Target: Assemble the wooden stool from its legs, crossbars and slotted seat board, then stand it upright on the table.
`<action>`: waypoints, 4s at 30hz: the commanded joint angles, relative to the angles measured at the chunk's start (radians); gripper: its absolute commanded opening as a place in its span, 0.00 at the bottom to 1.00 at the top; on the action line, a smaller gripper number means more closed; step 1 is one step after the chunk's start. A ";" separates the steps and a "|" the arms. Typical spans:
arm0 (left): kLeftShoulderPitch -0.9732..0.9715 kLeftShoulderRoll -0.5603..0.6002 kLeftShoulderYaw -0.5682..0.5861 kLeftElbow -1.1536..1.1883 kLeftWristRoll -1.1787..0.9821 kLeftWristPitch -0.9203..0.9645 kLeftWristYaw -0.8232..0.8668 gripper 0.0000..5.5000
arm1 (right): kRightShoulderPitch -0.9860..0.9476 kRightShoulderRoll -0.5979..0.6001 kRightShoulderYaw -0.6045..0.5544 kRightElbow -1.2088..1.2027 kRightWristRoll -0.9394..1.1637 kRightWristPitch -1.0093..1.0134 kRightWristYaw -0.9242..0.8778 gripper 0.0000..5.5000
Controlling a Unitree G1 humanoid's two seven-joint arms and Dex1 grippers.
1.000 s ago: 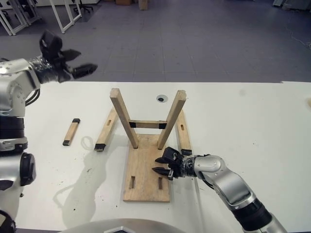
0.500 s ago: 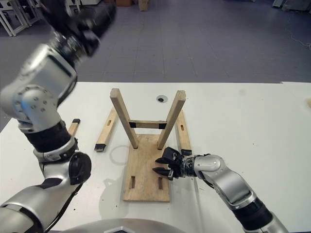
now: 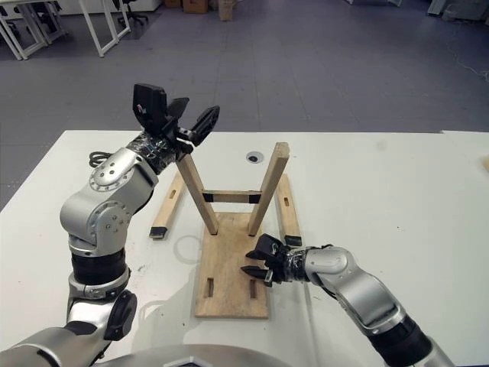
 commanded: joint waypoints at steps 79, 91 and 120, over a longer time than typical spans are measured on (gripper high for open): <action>0.606 0.280 0.163 0.560 0.189 -0.187 -0.156 0.62 | -0.068 0.291 -0.251 -0.205 -0.101 0.281 -0.362 0.31; 0.663 0.223 0.159 0.710 0.214 -0.309 -0.110 0.26 | -0.110 0.287 -0.258 -0.187 -0.091 0.299 -0.367 0.31; 0.672 0.384 0.033 -0.403 -0.472 -0.050 -0.220 0.24 | -0.357 0.993 -0.882 -0.226 0.552 0.940 -0.714 0.31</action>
